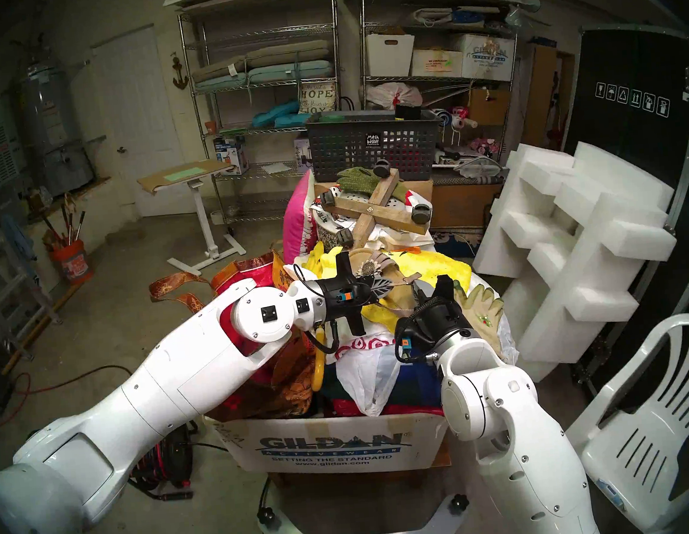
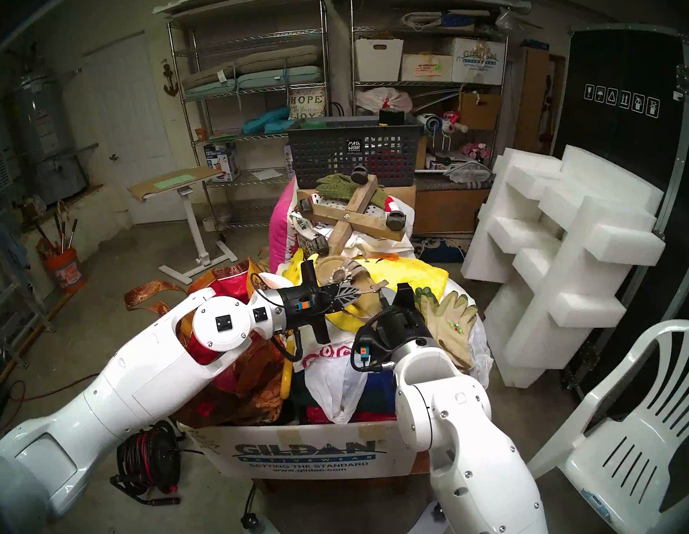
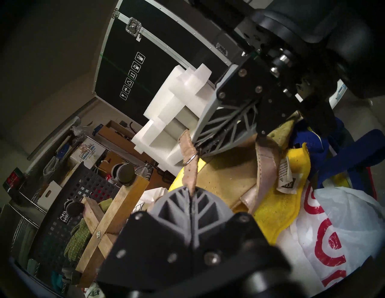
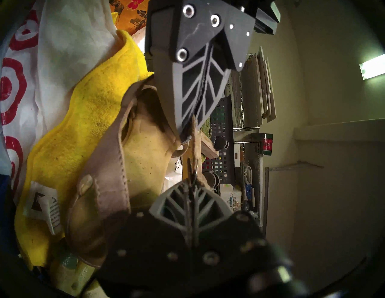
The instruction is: Unbuckle a shoe
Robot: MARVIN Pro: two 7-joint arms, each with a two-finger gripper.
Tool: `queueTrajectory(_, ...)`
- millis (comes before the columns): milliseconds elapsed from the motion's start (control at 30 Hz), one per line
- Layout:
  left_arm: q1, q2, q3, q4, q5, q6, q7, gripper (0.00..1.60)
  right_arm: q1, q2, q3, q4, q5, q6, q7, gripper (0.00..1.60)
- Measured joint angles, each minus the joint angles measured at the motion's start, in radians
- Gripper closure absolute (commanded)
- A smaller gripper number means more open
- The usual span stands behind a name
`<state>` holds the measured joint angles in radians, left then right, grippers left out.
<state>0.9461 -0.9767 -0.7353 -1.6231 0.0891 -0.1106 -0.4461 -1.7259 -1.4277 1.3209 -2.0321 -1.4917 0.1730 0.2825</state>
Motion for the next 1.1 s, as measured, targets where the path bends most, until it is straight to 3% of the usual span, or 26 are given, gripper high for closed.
queueTrajectory(667,-0.004,-0.001,0.002,0.012,0.001,0.006,0.001,1.60,0.017,0.003,-0.032,0.002,0.028,-0.040,0.004,1.60)
queueTrajectory(1100,-0.003,-0.002,0.004,0.009,0.001,0.007,0.005,1.60,0.005,0.033,-0.016,-0.019,0.040,-0.056,0.010,1.60)
